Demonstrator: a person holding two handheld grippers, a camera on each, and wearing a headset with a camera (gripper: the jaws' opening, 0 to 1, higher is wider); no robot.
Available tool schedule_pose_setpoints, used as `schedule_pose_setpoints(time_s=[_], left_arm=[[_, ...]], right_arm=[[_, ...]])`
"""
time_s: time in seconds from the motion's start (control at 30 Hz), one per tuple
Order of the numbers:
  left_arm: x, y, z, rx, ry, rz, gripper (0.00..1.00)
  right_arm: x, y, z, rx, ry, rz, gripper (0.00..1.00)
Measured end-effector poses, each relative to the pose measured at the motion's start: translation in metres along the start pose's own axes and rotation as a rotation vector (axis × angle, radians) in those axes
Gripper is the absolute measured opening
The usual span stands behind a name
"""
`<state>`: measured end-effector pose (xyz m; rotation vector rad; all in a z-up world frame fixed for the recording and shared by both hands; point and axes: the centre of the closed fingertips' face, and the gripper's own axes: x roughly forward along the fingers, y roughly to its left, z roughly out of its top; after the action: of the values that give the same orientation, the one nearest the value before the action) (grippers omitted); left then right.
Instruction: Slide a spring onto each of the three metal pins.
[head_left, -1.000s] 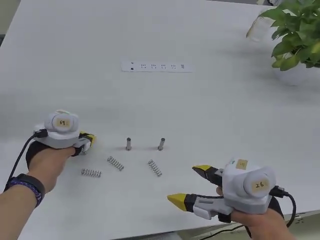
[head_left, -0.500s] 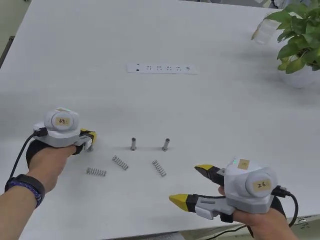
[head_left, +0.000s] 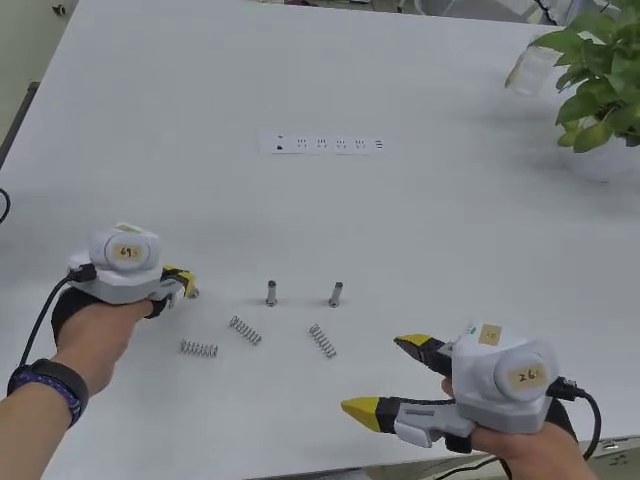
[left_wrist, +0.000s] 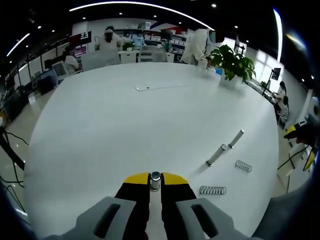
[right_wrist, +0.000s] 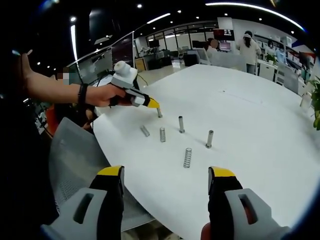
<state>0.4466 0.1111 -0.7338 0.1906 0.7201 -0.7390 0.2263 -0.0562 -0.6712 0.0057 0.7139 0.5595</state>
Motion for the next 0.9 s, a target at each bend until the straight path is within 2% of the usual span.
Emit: schedule_pose_setpoints(time_s=[0.33, 0.9], left_arm=[[-0.001, -0.006, -0.003, 0.049, 0.009, -0.012, 0.00], [-0.003, -0.012, -0.007, 0.093, 0.015, -0.014, 0.00]], right_arm=[[-0.002, -0.002, -0.002, 0.008, -0.001, -0.014, 0.69], [-0.005, -0.002, -0.007, 0.017, -0.003, -0.022, 0.70]])
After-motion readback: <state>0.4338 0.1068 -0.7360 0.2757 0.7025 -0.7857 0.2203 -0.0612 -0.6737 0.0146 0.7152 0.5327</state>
